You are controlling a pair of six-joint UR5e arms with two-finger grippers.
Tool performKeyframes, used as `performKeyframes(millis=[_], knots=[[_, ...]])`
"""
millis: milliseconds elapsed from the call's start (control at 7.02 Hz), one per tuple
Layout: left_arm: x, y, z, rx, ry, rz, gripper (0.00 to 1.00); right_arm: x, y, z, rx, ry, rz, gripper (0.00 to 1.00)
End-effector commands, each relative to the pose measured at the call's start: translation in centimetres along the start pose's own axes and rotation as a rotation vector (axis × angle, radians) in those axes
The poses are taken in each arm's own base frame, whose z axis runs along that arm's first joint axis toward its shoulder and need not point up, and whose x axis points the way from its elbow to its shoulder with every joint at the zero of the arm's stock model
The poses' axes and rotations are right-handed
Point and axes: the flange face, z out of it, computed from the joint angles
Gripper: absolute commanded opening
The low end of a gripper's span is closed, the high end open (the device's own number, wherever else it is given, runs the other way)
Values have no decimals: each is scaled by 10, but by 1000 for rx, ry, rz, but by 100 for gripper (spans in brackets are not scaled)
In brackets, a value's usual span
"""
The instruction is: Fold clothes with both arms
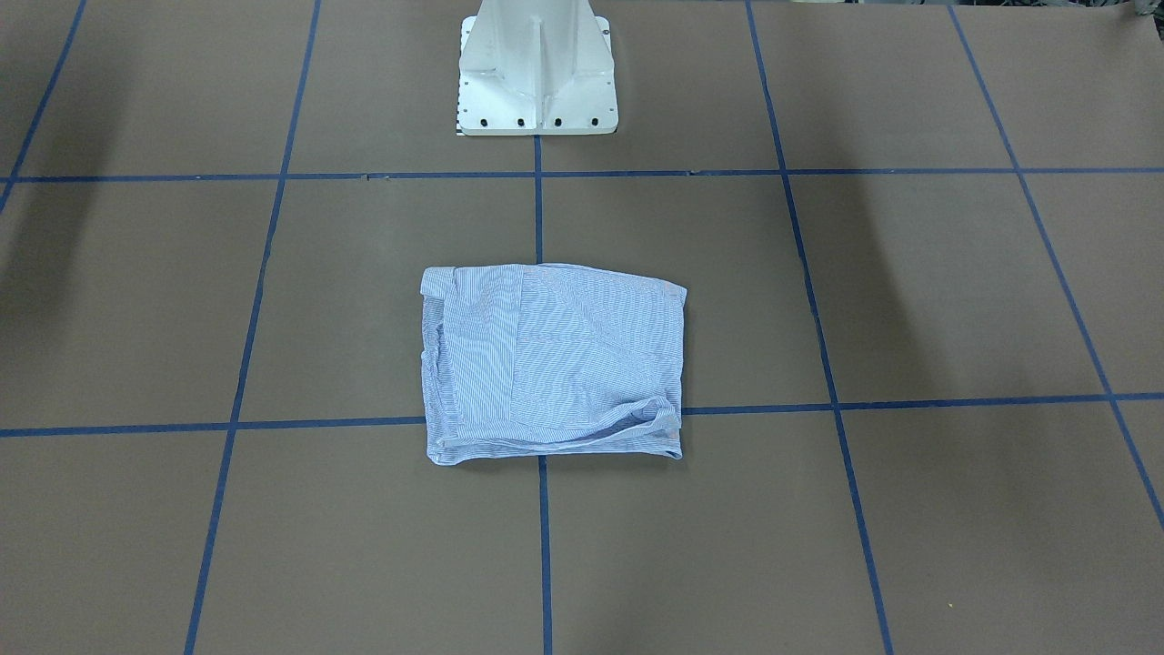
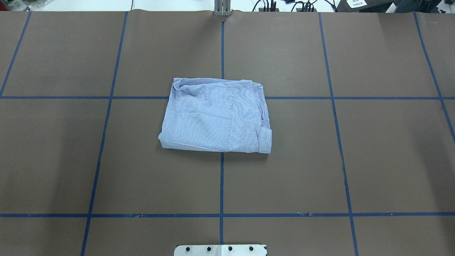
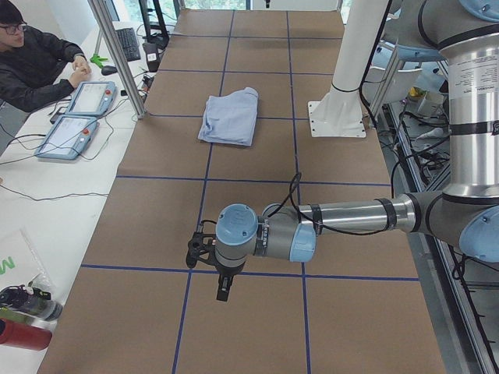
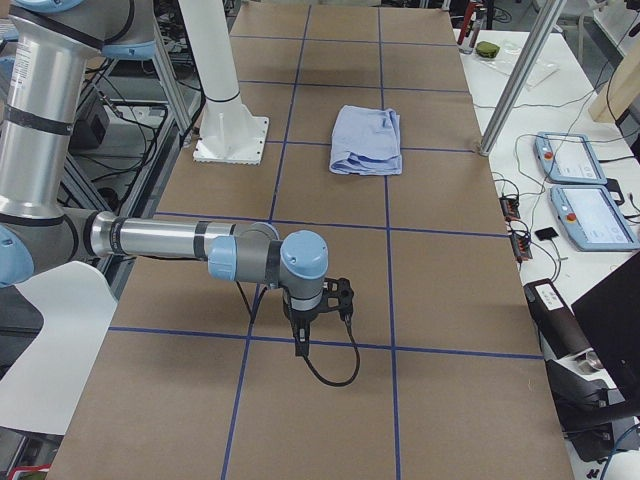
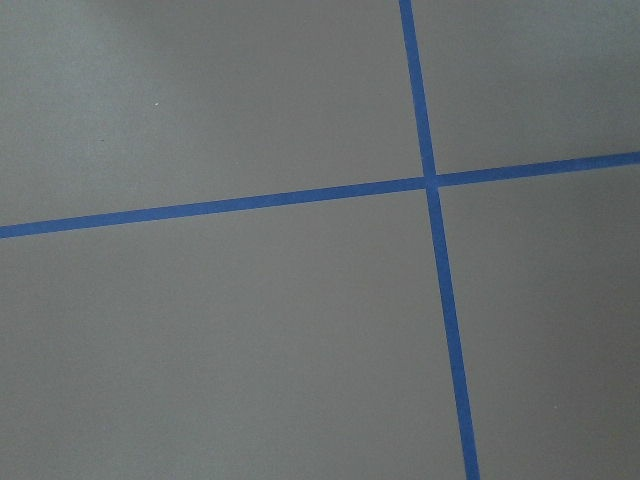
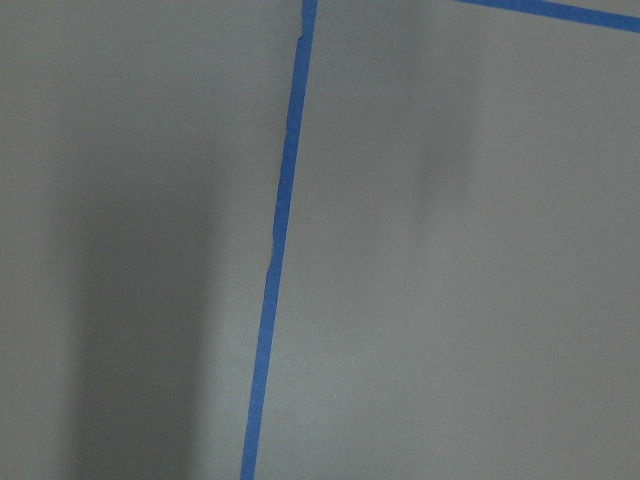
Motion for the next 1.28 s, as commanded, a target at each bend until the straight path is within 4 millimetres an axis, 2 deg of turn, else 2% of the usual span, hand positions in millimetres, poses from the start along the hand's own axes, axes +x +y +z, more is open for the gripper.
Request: performKeyframes(millis=[0,1140], knots=[[-2,3,2,-6,0,-4,100,0,-1,-1,1,0,-1,100],[-5,14,6,-18,2,-19,100,2,6,4,-10,-3,10,100]])
